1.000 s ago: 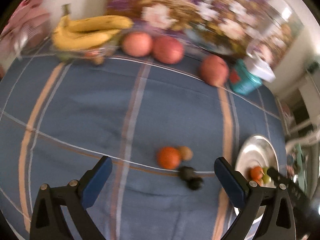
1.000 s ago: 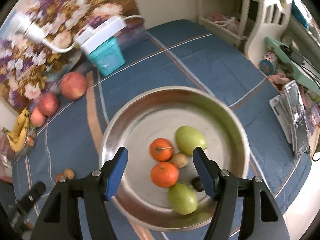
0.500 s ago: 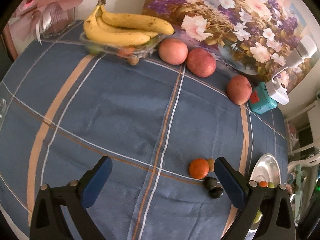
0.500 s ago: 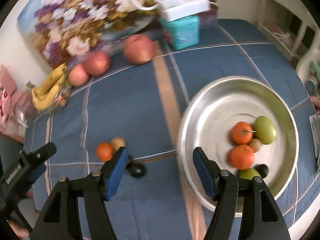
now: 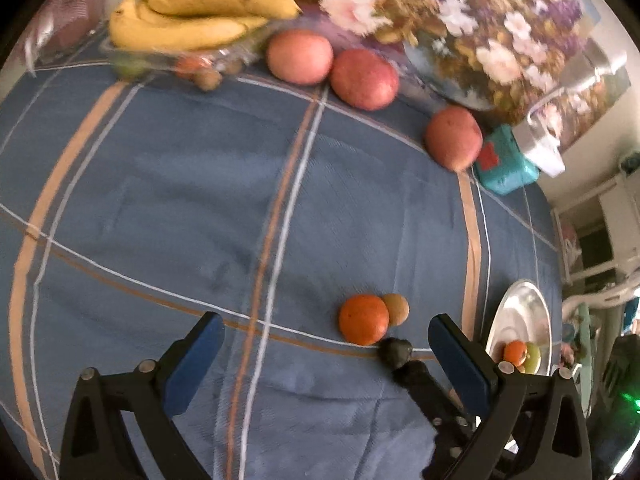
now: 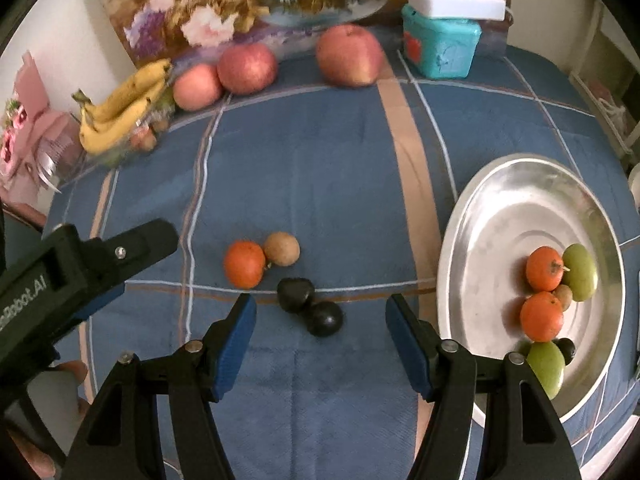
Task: Organize fruits
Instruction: 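Move both open tools back to the loose tangerine and black plums, then grasp the tangerine with the left tool while the right tool grasps a black plum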
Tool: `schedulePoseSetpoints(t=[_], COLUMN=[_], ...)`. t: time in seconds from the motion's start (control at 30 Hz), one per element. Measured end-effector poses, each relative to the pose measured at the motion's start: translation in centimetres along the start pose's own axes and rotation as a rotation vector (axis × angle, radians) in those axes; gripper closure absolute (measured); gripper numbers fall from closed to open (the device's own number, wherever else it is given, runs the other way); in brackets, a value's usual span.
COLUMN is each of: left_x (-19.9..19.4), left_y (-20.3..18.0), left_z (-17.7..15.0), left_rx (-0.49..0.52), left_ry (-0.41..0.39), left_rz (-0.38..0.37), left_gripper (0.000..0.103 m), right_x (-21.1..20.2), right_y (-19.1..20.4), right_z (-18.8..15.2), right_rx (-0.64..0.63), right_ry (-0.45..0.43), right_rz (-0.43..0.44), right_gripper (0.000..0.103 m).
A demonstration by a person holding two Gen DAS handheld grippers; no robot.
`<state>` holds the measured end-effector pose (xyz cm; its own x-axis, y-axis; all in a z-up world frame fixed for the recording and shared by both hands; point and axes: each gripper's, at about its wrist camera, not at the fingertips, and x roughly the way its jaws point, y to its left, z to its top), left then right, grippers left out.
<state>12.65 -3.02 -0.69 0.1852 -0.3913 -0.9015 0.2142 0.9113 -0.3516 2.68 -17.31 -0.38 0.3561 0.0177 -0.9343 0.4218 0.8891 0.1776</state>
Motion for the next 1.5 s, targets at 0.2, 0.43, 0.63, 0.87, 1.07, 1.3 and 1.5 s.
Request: schedulePoseSetpoints(t=[0.2,0.43,0.63,0.87,1.07,1.3,1.5], left_x=[2.0,2.6,2.6,3.0,2.6,1.2,1.1], left_y=[-0.8,-1.1,-1.3,-1.8,-1.7,-1.3,-0.2], left_z=[-0.5,-0.7,-0.6,-0.4,-0.2,-0.1,0.3], left_rx=[0.039,0.048,0.049,0.046,0.017,0.018,-0.039], left_ry=[0.043,0.045,0.031,0.044,0.041,0.008,-0.009], left_rz=[0.007,0.007,-0.02,-0.047,-0.092,-0.083,-0.096], left_gripper=[0.001,0.002,0.013,0.05,0.079,0.089,0.077], right_x=[2.0,3.6,4.1,4.3,4.1,3.1,2.0], right_y=[0.4,0.7,1.1,0.8,0.9,0.1,0.0], right_z=[-0.4,-0.7,-0.7,-0.8,-0.8,-1.1,-0.9], right_rx=[-0.015,-0.041,-0.053,-0.048,-0.039,-0.023,-0.022], right_ry=[0.045,0.075,0.074,0.073,0.069,0.058,0.035], right_rz=[-0.017,-0.048,-0.048,-0.037,-0.029,-0.004,0.015], right_gripper=[0.035,0.041,0.058,0.073,0.076,0.076,0.076])
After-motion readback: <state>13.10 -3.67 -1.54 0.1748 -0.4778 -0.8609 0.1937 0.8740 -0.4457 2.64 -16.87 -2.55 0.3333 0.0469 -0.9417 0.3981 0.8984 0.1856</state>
